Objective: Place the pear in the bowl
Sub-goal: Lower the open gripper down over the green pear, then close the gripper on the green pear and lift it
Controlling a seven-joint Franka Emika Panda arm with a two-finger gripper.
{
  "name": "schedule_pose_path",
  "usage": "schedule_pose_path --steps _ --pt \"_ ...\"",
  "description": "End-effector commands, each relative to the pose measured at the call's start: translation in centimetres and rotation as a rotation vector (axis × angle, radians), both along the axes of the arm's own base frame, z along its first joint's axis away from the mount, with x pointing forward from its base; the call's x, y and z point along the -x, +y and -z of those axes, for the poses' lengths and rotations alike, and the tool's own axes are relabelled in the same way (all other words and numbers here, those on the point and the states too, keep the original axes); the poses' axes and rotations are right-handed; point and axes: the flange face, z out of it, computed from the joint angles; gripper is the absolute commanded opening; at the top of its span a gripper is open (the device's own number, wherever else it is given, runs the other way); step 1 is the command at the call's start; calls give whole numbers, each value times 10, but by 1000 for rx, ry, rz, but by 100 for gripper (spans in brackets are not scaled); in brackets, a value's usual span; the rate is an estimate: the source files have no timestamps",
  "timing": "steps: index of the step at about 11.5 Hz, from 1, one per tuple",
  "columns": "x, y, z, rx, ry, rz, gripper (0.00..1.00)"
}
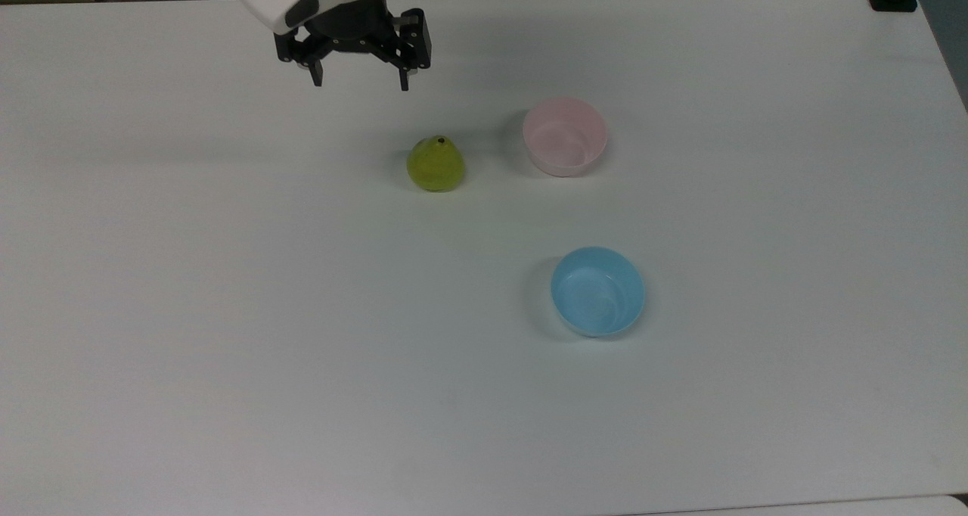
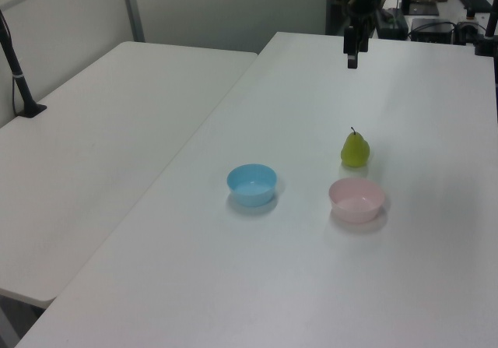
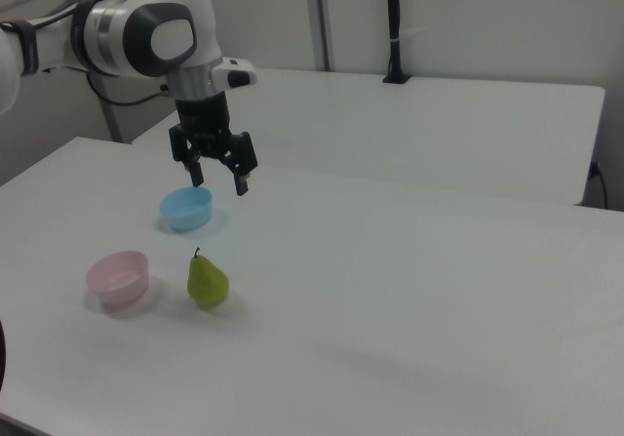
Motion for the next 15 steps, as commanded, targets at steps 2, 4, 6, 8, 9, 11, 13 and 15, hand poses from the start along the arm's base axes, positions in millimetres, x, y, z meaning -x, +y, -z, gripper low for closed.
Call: schedule_pose_path --steps 2,4,6,8,9,11,13,15 --pt "-10 70 60 -3 119 -177 100" --pt "-14 85 99 13 184 -215 100" --pt "-8 82 128 26 246 -276 100" --pt "0 76 151 62 291 -314 100" --pt "0 75 164 72 292 -322 100" --pt "-5 76 192 104 303 -332 100" --pt "-10 84 208 112 284 -337 100" --pt "-12 90 215 121 269 -326 82"
